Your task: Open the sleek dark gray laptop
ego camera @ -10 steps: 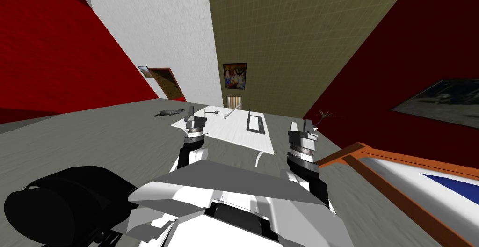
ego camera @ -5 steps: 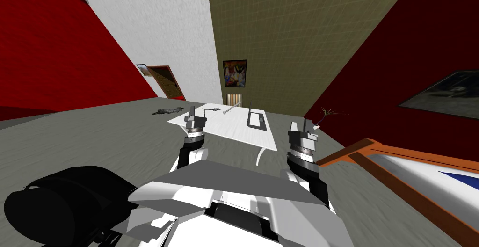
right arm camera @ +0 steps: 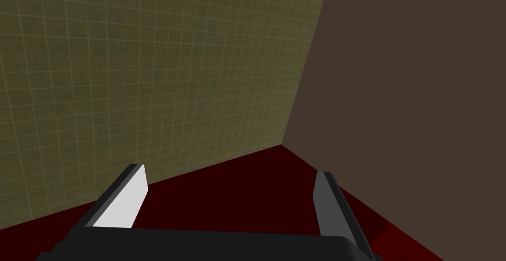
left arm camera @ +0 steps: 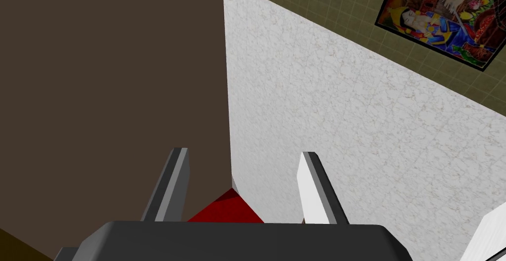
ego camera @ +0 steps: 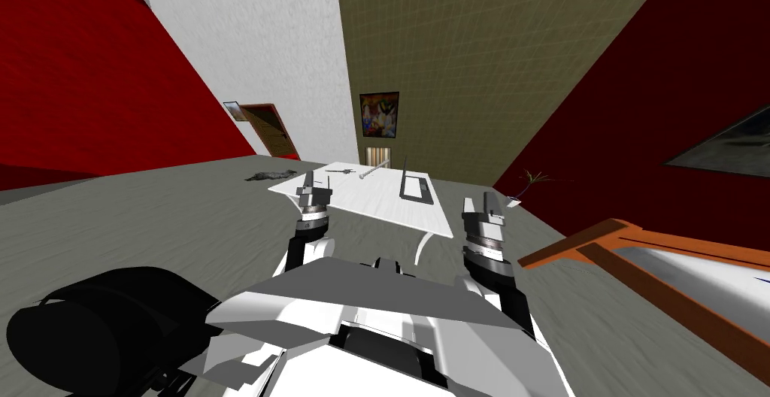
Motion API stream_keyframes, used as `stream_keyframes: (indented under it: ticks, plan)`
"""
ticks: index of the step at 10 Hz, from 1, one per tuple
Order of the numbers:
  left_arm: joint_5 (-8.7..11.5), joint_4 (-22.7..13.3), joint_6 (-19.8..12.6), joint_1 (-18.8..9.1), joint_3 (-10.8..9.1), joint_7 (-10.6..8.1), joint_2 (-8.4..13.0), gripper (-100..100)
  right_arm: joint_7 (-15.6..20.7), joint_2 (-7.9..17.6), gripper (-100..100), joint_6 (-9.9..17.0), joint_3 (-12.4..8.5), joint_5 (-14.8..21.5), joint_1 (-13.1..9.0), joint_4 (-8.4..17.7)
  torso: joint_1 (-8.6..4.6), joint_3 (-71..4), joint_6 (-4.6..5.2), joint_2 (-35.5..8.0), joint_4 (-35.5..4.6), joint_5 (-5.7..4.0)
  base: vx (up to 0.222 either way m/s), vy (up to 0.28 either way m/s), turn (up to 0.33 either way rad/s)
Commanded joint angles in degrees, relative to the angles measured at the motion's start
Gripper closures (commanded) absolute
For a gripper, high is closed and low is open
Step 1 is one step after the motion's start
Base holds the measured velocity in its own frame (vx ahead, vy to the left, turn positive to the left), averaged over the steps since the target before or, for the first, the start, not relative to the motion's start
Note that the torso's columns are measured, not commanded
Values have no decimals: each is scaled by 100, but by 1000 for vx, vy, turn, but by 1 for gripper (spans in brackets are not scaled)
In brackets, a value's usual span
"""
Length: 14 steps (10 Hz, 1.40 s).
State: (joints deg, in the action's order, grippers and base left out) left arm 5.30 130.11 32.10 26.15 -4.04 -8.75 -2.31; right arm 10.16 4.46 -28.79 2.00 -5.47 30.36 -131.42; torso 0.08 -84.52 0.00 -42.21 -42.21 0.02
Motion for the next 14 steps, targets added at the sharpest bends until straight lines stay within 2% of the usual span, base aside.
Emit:
stream_keyframes:
  ticks: [1, 6, 12, 13, 14]
  plan:
    - [0, 0, 0, 0, 0, 0, 0, 0, 102, 368, -100, 187, -94, 152, -3, 109, -3, -5, 0, -4, -5, -1, 15, 61, 62]
    - [0, 0, 0, 0, 0, 0, 0, 0, 362, 1012, -100, 664, -386, 573, 26, 416, -3, -5, 0, -8, -7, -1, 20, 84, 98]
    - [0, 0, 0, 0, 1, 0, -1, 0, 782, 1743, -100, 1417, -855, 1245, 82, 862, -5, -9, 0, -2, -6, -2, 33, 115, 132]
    - [0, 0, 0, 1, 1, 0, -1, 0, 782, 1743, -100, 1418, -855, 1245, 82, 862, -2, -11, 0, 2, -5, -1, 38, 89, 22]
    - [0, 0, 0, 1, 0, 0, 0, 0, 859, 1881, -100, 1557, -941, 1369, 92, 947, -17, -5, 2, -9, -7, -4, 18, 69, 62]
